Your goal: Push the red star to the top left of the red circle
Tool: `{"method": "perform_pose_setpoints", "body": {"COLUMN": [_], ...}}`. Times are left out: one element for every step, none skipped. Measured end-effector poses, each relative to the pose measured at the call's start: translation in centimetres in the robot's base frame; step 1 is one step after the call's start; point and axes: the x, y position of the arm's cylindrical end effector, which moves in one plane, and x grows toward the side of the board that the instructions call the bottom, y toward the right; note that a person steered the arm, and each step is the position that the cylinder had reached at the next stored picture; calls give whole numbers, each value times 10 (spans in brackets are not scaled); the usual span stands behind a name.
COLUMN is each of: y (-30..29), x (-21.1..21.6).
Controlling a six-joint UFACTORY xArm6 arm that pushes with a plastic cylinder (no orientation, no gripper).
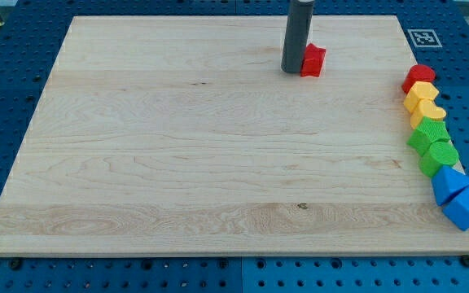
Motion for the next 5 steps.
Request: {"method": "perform_pose_setpoints", "body": {"y": [14,31,40,40,56], "x": [0,0,-12,-23,-23]}}
